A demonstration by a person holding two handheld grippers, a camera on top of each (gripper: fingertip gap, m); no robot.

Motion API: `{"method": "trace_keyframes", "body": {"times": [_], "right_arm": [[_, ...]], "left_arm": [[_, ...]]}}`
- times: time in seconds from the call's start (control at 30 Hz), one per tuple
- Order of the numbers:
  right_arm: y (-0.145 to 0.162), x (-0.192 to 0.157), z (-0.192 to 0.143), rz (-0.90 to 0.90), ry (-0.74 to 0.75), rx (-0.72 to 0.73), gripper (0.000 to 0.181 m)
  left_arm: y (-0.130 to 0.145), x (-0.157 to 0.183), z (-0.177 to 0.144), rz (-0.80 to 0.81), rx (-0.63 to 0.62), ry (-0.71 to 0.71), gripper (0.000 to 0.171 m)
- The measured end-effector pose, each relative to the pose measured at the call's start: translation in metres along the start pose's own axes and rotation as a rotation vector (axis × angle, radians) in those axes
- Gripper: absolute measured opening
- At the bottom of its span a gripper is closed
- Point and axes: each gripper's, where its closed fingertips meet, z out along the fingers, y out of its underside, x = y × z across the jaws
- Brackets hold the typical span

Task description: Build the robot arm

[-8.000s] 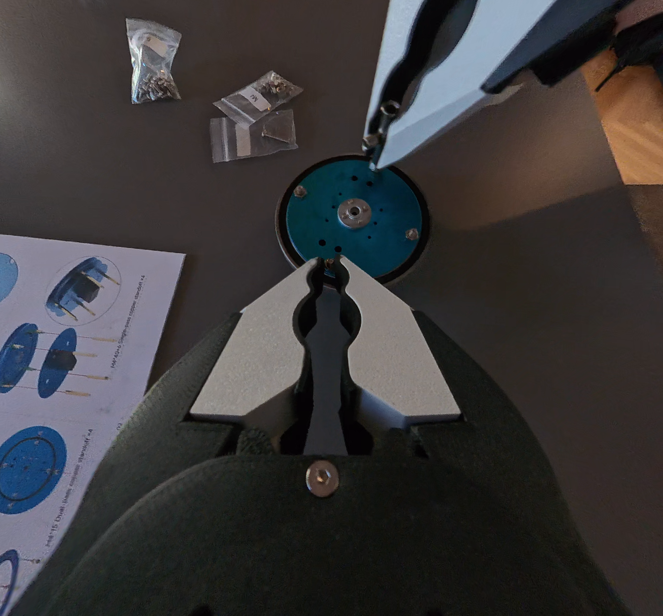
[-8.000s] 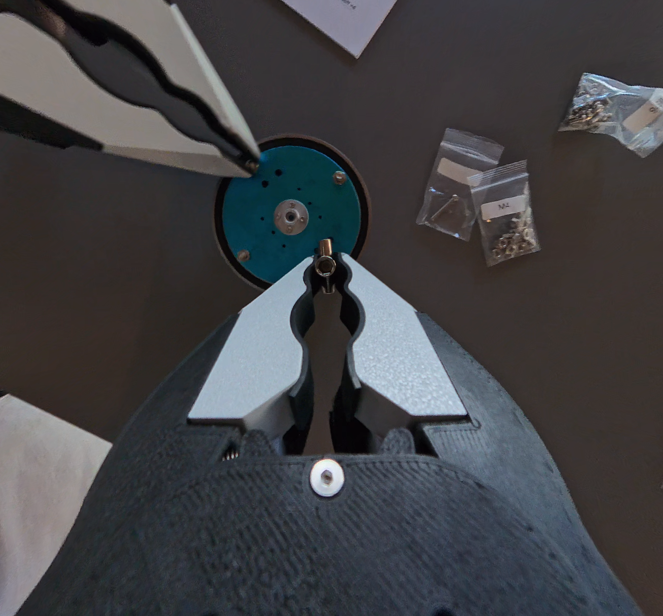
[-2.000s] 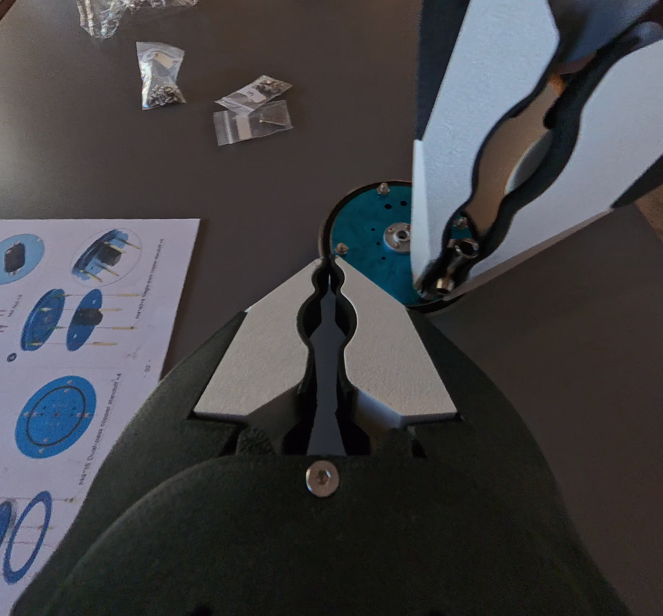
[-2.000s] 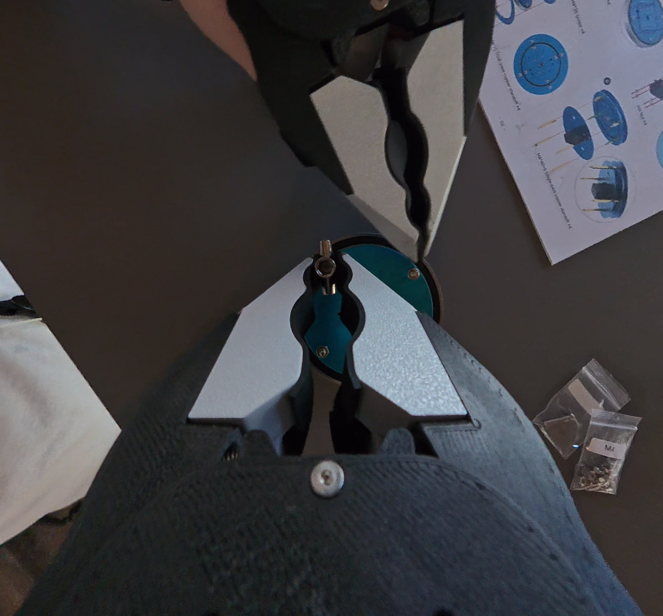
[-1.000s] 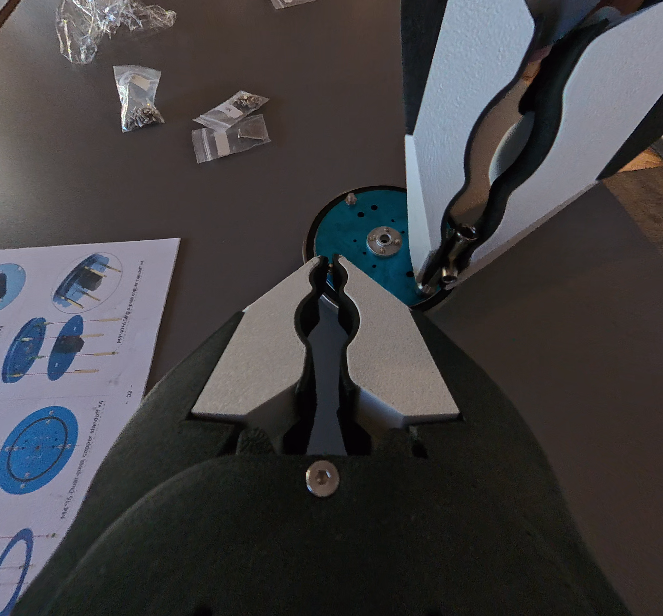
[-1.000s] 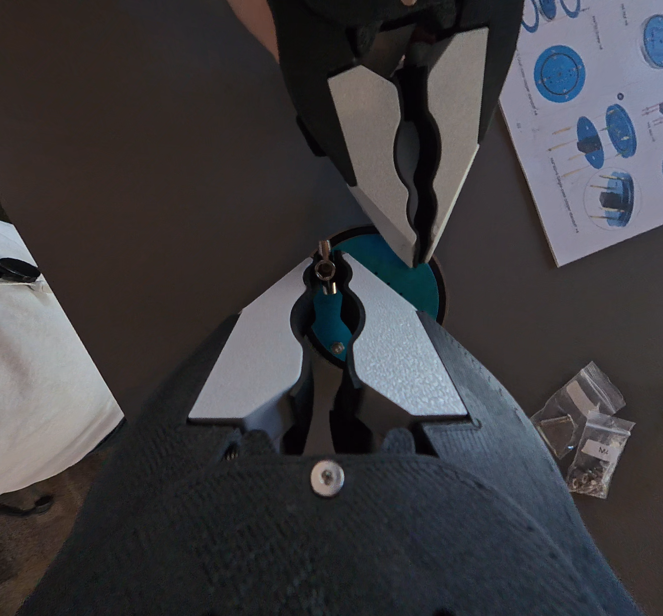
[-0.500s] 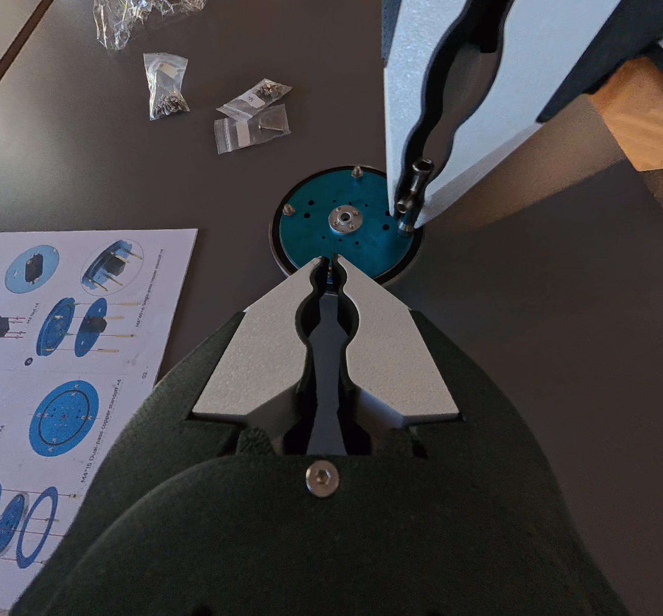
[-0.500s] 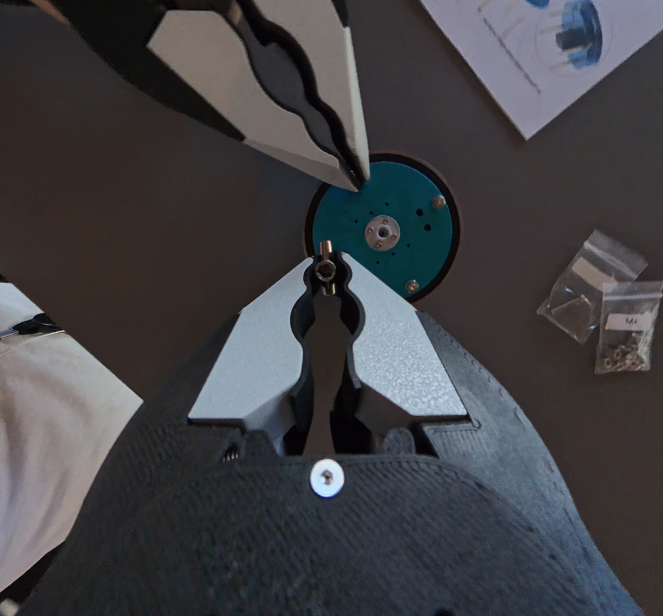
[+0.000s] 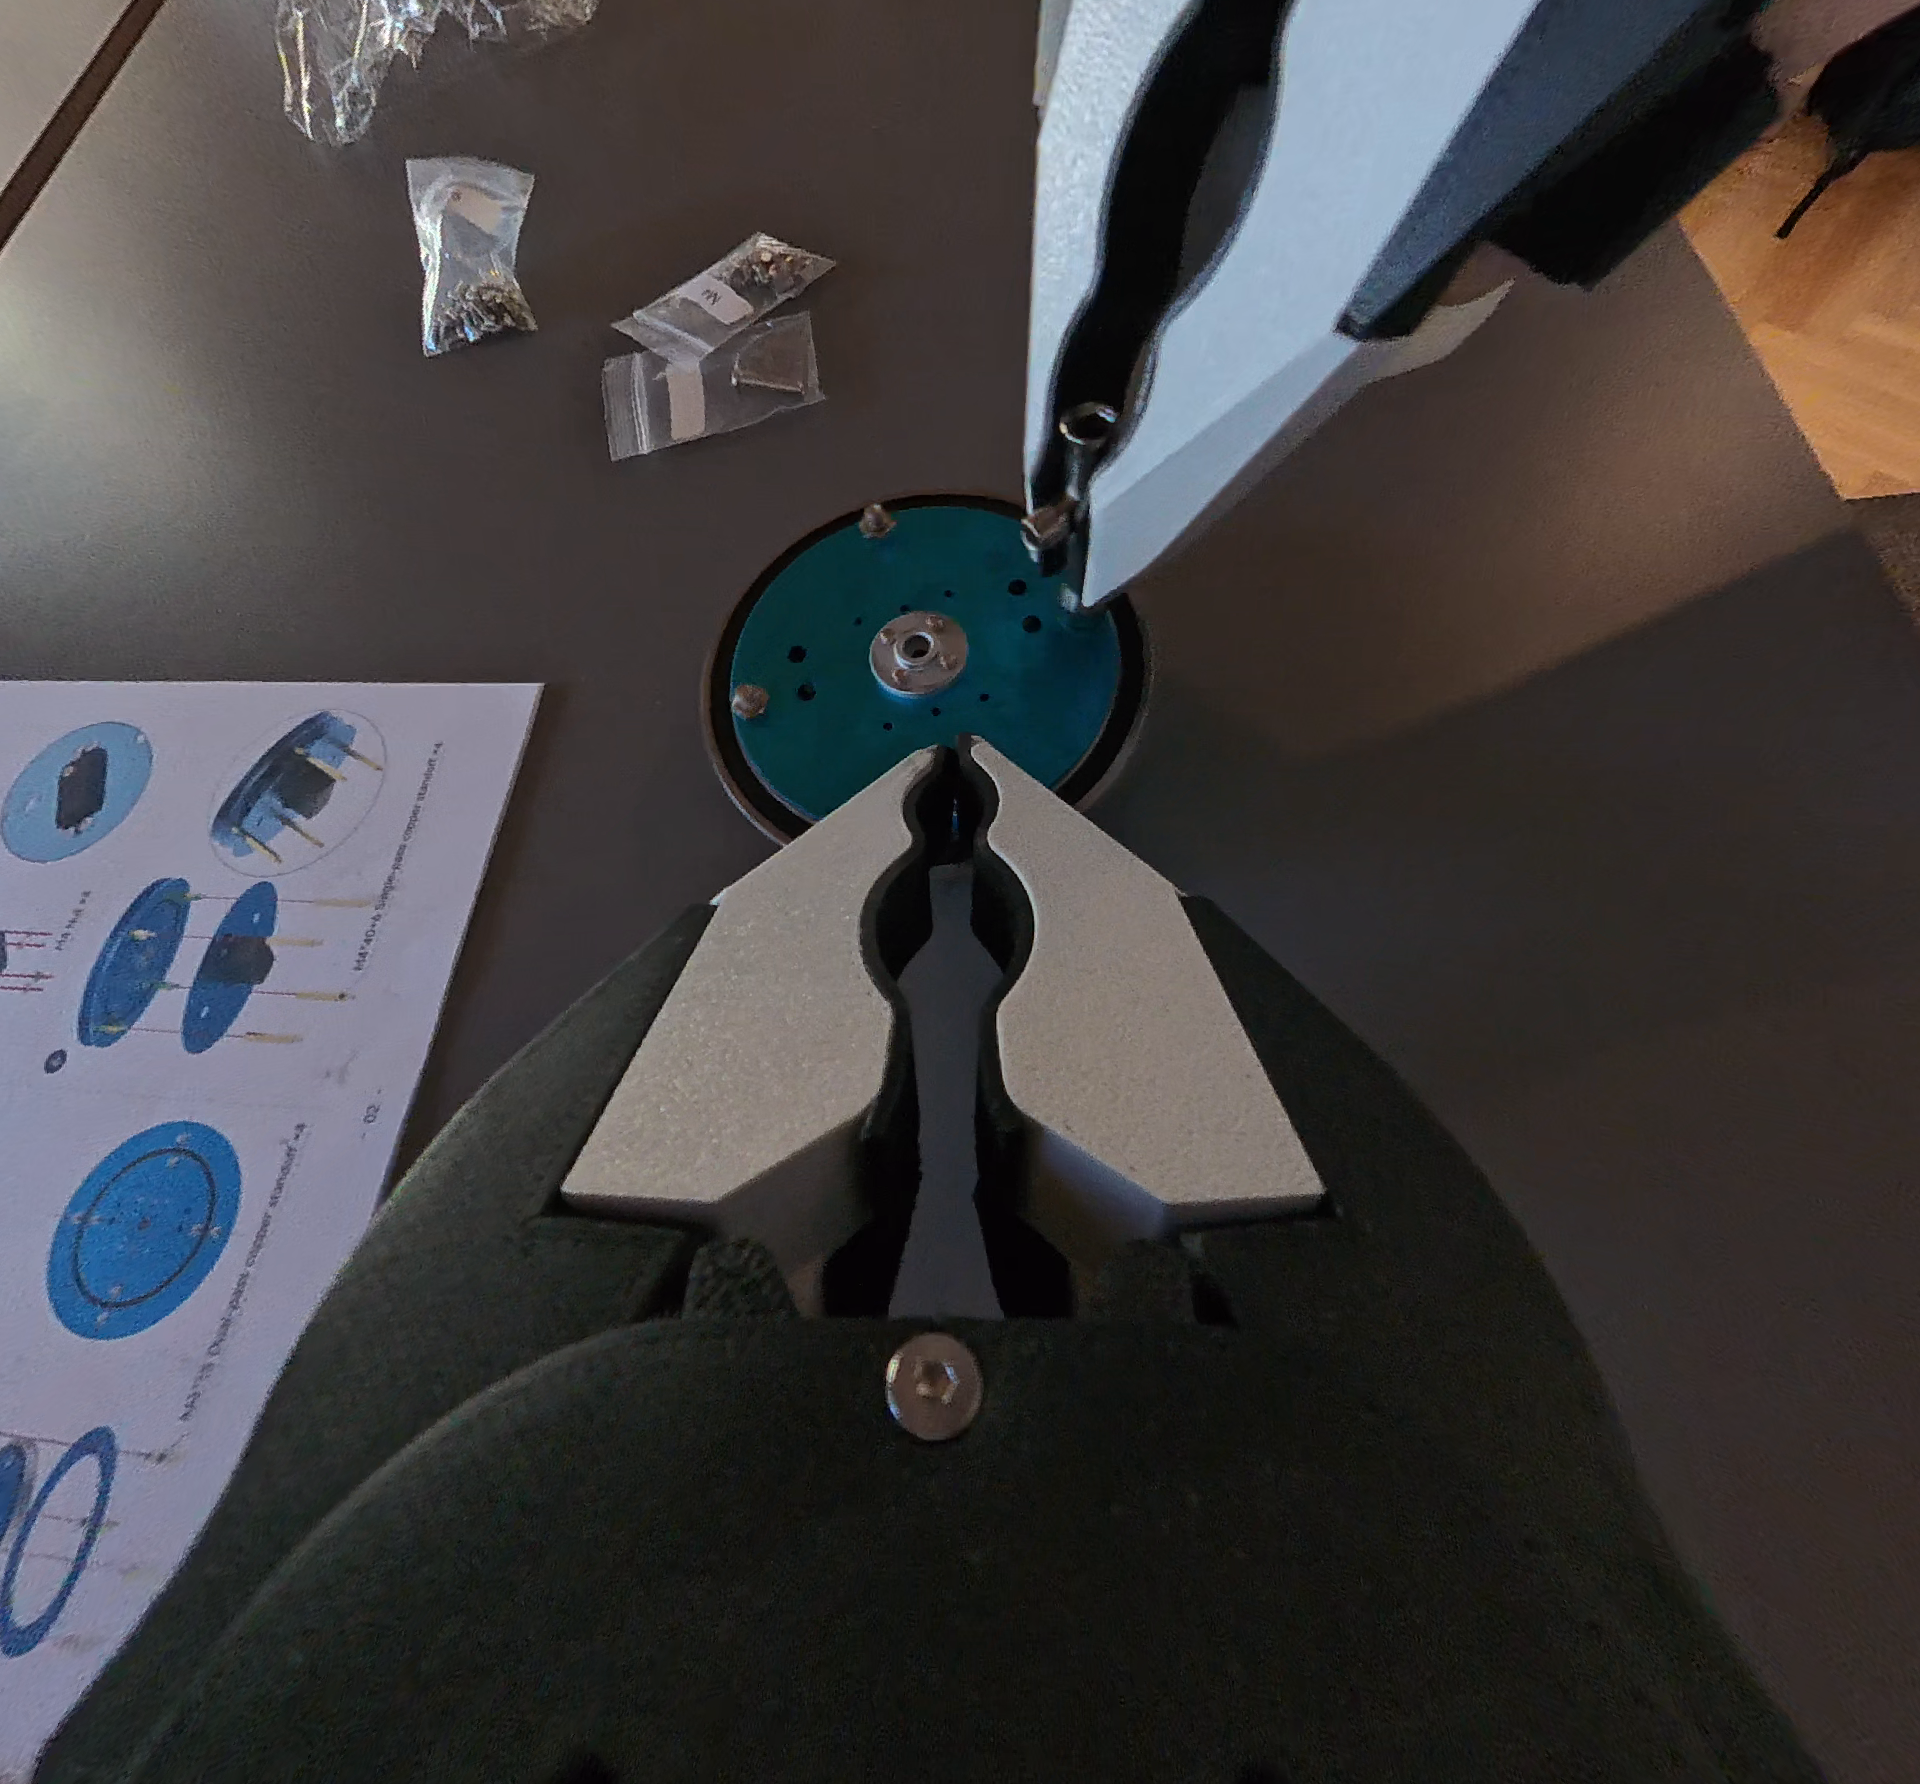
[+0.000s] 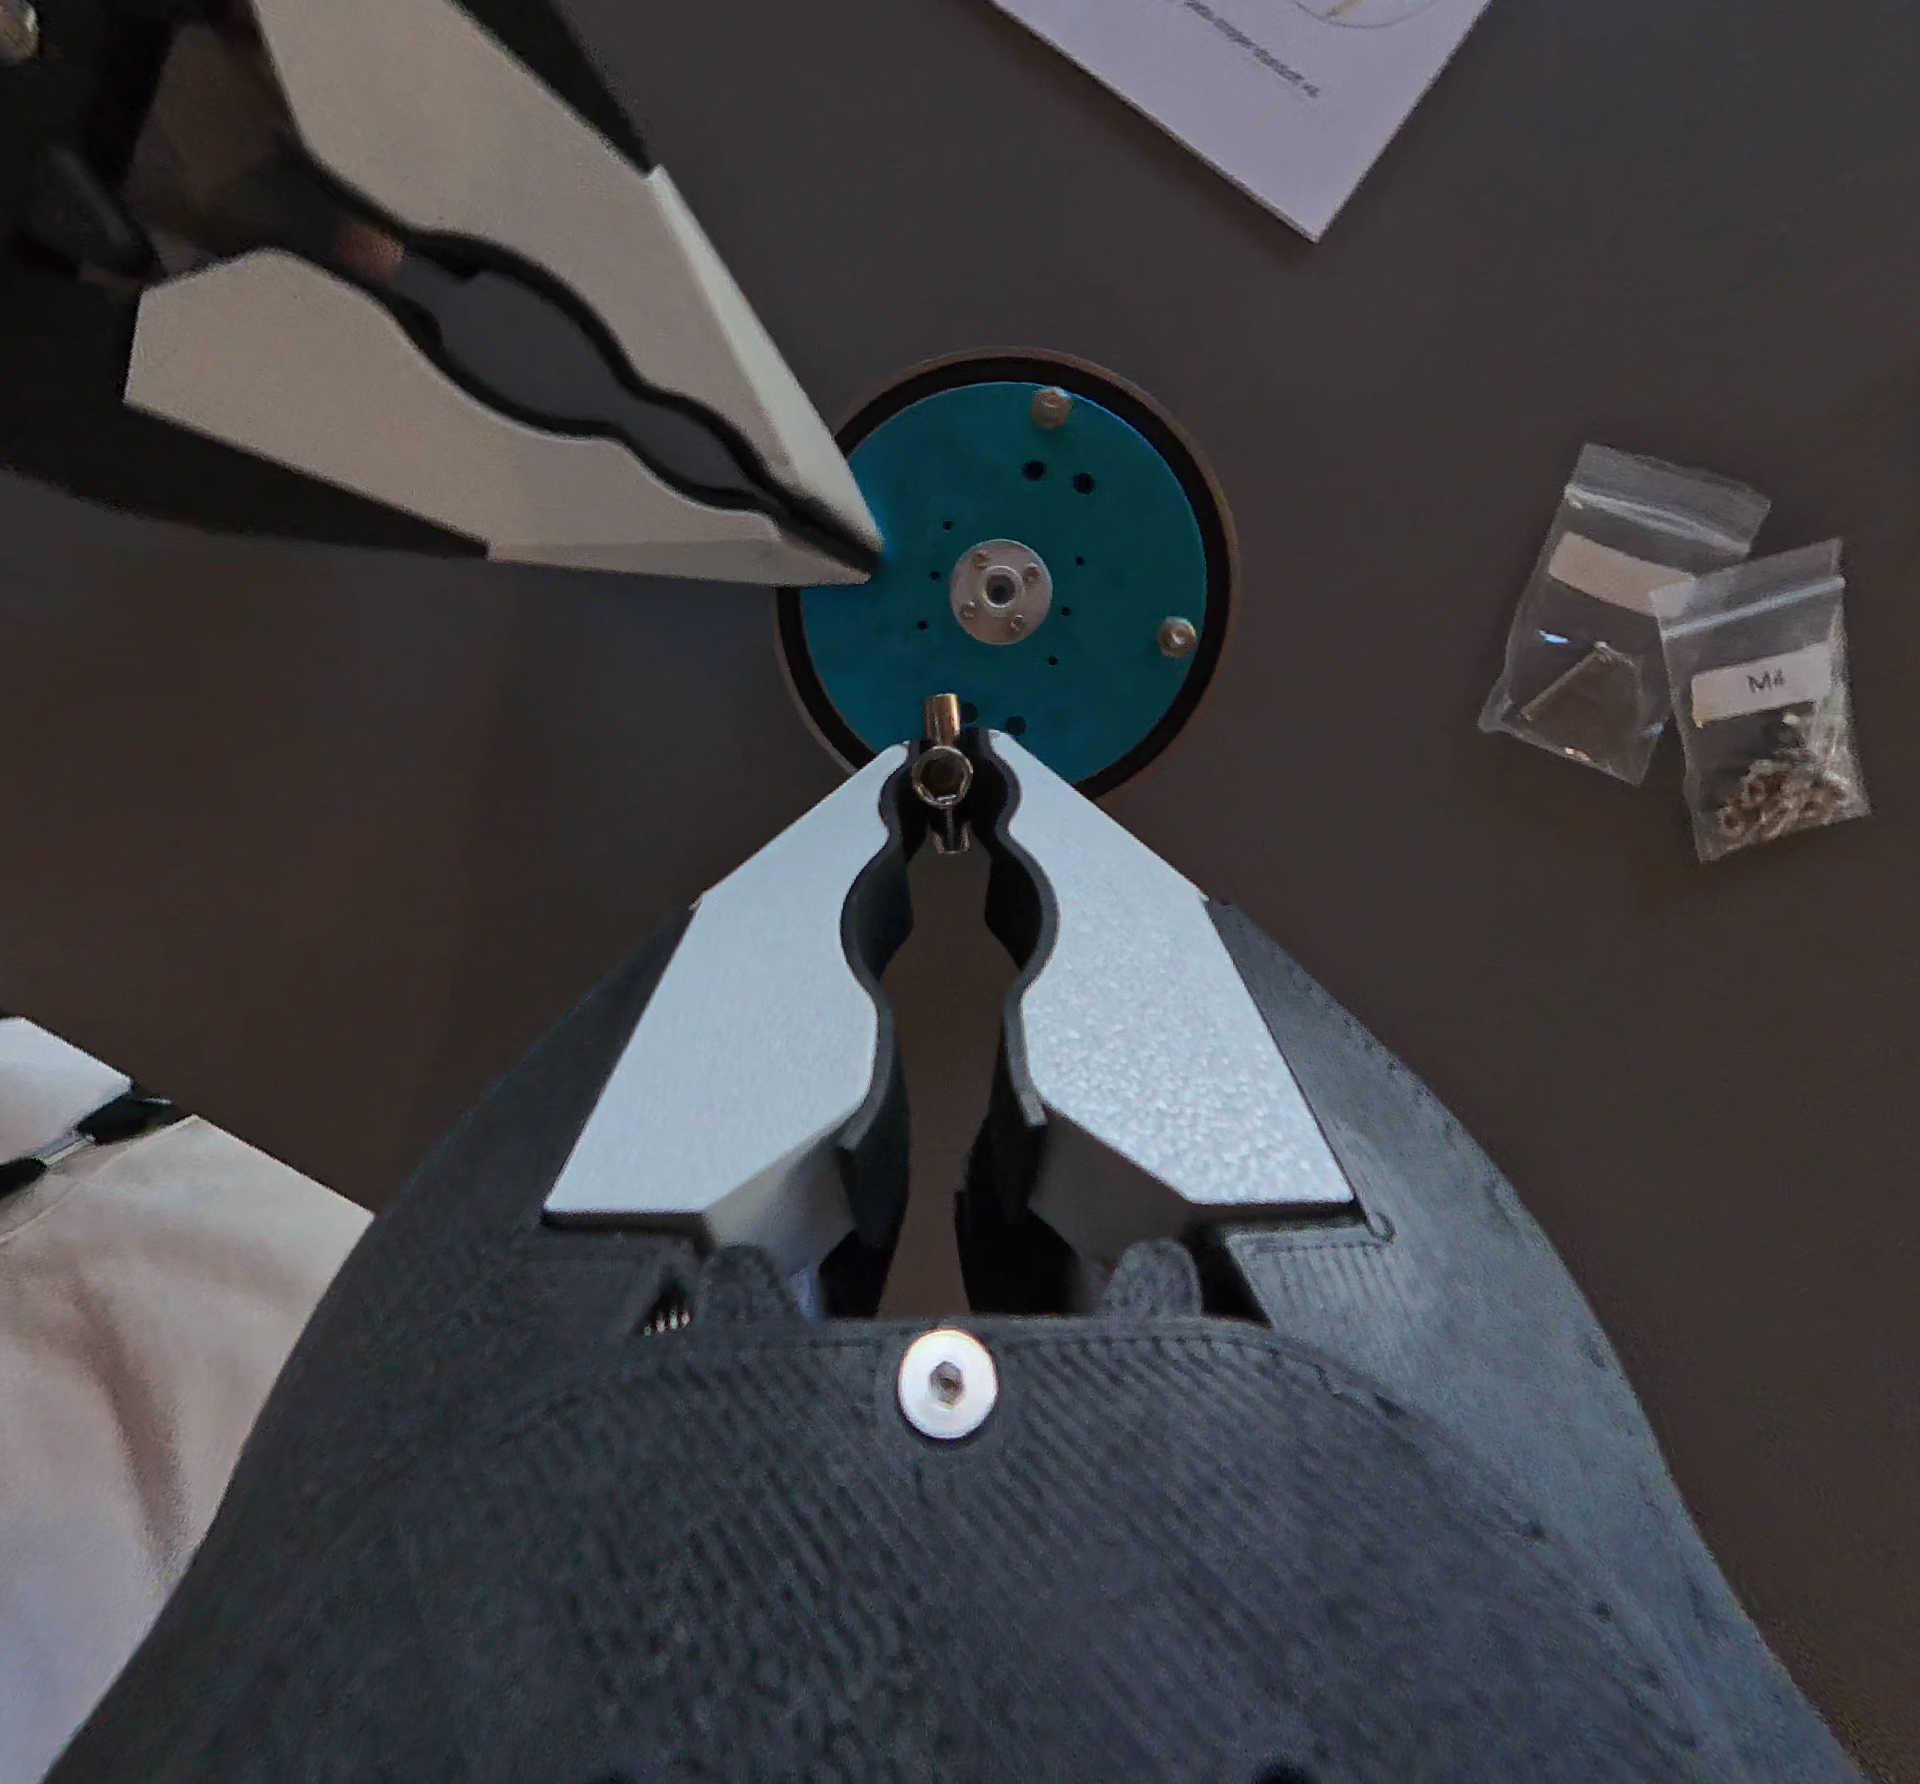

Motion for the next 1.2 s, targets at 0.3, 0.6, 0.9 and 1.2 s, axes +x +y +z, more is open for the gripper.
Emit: {"method": "trace_keyframes", "body": {"times": [0.3,0.6,0.9,1.2], "right_arm": [[0.001,0.008,-0.001,0.008,-0.003,-0.028,0.008],[0.001,0.007,-0.001,0.006,-0.025,-0.035,0.008],[0.000,0.017,-0.001,0.006,-0.013,-0.041,0.008],[-0.013,0.032,0.005,-0.022,0.014,-0.088,0.008]], "left_arm": [[-0.020,-0.044,-0.019,-0.154,0.189,-0.026,0.012],[-0.006,-0.040,0.014,-0.006,0.072,-0.023,0.005],[0.000,-0.031,0.007,-0.019,0.012,0.009,0.000],[0.001,0.013,-0.001,0.068,-0.071,-0.035,0.000]]}}
